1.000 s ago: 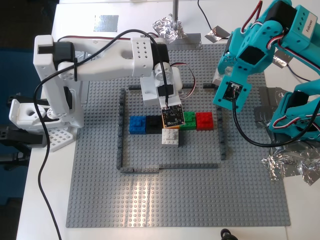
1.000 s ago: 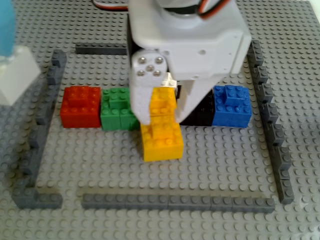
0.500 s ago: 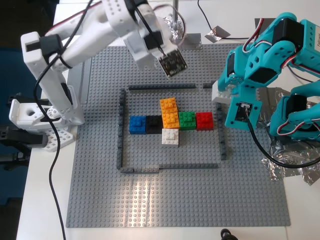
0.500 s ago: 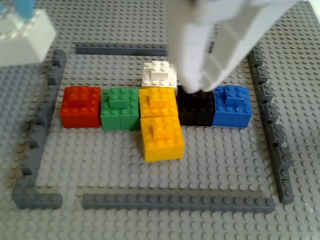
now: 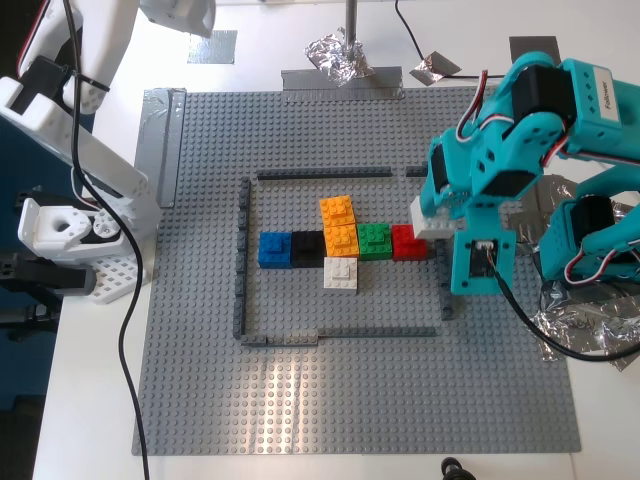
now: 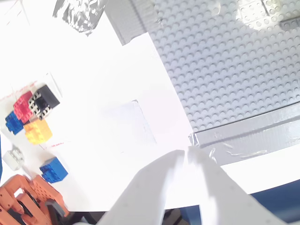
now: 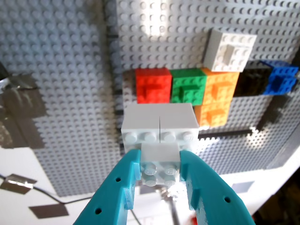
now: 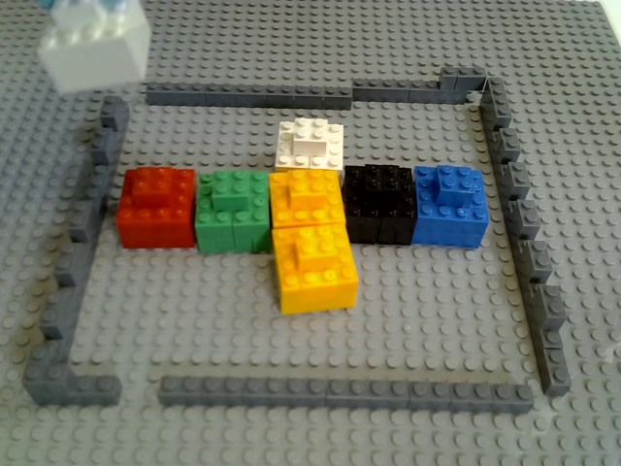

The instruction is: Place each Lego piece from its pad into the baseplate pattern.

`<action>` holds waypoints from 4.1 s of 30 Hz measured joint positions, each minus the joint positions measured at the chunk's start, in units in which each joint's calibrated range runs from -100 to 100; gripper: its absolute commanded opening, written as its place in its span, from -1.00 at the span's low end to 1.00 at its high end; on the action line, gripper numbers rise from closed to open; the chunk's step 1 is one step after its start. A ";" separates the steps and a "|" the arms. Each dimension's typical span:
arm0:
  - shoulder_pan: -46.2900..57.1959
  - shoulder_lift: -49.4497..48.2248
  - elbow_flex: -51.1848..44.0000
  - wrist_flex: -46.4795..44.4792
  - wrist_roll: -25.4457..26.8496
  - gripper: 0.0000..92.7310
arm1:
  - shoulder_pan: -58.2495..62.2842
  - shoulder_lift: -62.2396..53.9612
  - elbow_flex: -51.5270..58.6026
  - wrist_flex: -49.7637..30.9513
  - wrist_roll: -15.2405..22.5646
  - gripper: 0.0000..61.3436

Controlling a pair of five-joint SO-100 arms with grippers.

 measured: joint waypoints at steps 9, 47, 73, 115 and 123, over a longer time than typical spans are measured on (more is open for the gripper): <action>-6.66 2.70 -1.76 -0.09 -2.46 -1.00 | -12.27 1.64 3.38 -1.53 -0.88 -0.99; -12.36 32.21 -19.02 -10.09 -8.36 -1.00 | -13.45 -0.43 14.70 -3.70 -3.96 -0.99; -12.36 50.97 -36.49 -10.61 -8.36 -1.00 | -15.55 -0.43 14.70 -3.70 -3.66 -0.99; -11.47 54.27 -38.83 -10.43 -8.36 -1.00 | -14.18 0.17 13.93 -1.53 -3.52 -0.99; -11.47 56.30 -40.49 -11.57 -8.36 -1.00 | -14.82 0.69 13.93 -1.53 -3.52 -0.99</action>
